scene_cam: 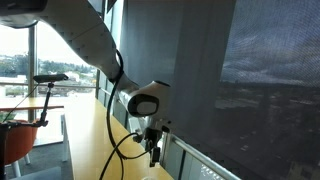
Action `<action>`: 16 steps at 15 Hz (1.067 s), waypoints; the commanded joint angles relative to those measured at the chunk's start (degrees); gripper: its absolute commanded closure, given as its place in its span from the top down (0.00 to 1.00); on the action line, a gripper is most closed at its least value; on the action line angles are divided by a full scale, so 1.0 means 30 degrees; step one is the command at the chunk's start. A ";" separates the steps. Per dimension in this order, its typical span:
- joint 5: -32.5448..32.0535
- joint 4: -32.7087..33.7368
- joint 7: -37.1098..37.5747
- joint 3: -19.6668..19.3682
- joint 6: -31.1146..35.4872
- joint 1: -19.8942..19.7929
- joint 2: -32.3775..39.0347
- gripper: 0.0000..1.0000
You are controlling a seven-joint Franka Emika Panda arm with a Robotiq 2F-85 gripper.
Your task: Put the straw inside the cup
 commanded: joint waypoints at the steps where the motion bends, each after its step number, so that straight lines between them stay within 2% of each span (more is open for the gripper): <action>1: 0.0183 0.0411 -0.0075 0.0091 -0.0295 -0.0255 -0.0060 1.00; 9: 0.0438 0.0164 -0.0283 0.0165 -0.0205 -0.0697 -0.0334 1.00; 16: 0.0499 0.0508 -0.0071 0.0506 -0.0131 -0.0410 0.0084 1.00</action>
